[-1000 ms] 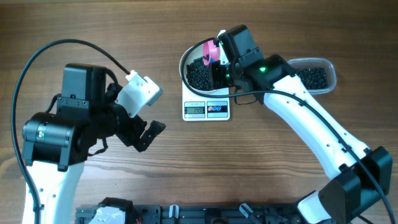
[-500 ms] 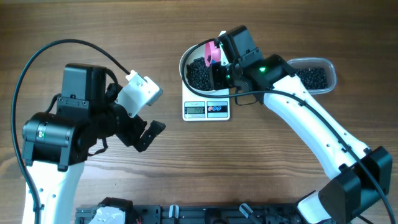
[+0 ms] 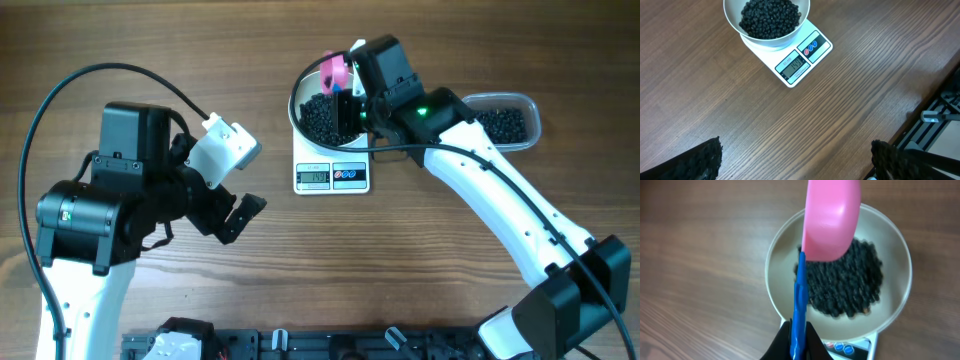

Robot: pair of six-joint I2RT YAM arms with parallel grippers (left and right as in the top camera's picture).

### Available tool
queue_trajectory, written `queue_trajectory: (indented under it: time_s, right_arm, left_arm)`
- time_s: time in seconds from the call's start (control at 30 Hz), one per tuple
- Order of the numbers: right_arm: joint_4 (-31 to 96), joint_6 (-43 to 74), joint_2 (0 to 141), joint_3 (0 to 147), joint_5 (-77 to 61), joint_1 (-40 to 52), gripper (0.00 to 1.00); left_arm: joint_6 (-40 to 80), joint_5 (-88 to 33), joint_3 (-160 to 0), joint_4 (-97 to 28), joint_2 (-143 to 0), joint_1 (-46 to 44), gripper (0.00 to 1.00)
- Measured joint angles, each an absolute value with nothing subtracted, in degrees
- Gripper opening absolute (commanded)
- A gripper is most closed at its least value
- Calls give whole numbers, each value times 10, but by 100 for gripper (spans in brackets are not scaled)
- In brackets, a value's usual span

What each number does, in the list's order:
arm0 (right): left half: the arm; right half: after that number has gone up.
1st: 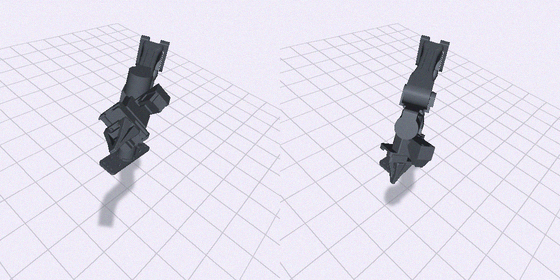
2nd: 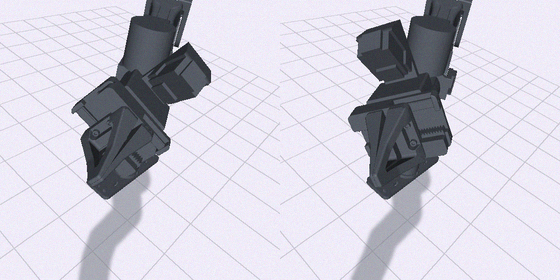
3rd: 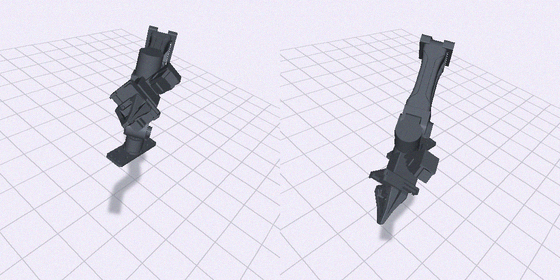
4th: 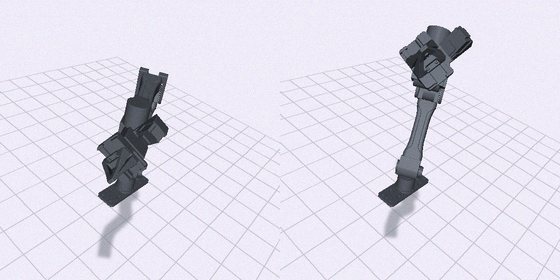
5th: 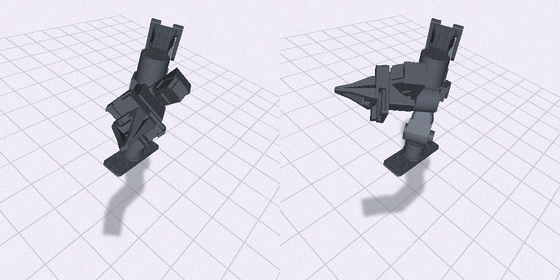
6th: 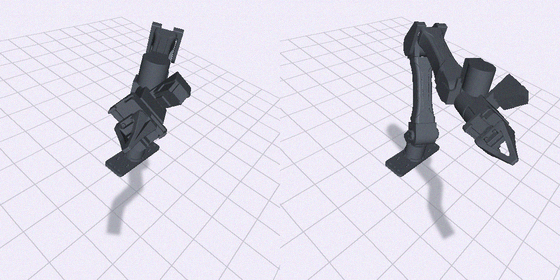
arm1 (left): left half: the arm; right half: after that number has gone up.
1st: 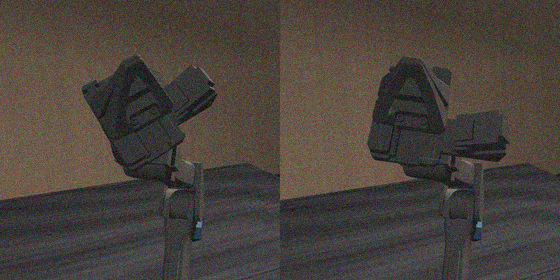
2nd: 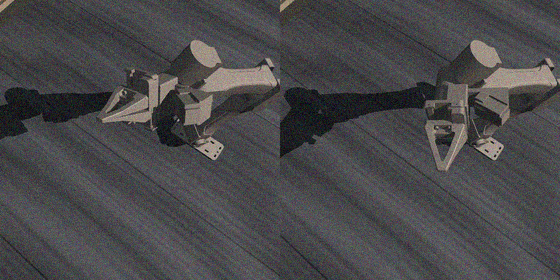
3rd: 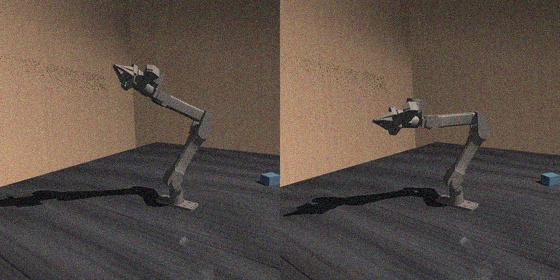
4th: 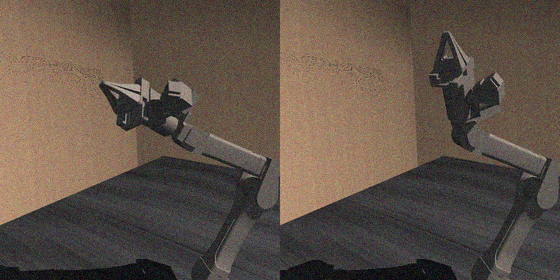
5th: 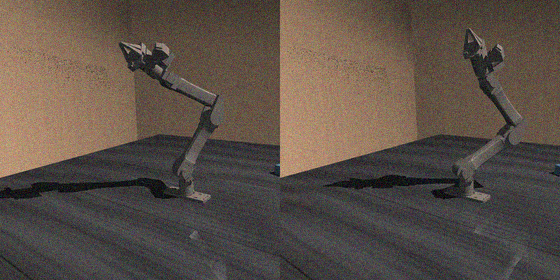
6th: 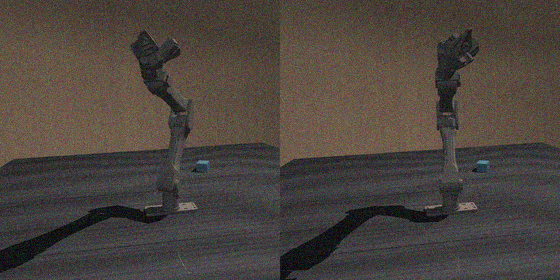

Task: Scoop item into bowl and weigh 150g on scale
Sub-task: 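Raise the scoop and swing the right gripper right toward the bean tub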

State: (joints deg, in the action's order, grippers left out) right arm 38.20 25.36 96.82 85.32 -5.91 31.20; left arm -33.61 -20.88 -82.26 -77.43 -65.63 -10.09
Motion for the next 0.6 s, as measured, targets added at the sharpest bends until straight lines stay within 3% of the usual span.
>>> queue_trajectory:
  time_s: [0.6]
  right_arm:
    - [296, 373, 931, 853, -64, 214, 5]
  left_arm:
    - [-336, -209, -823, -774, -656, -101, 100]
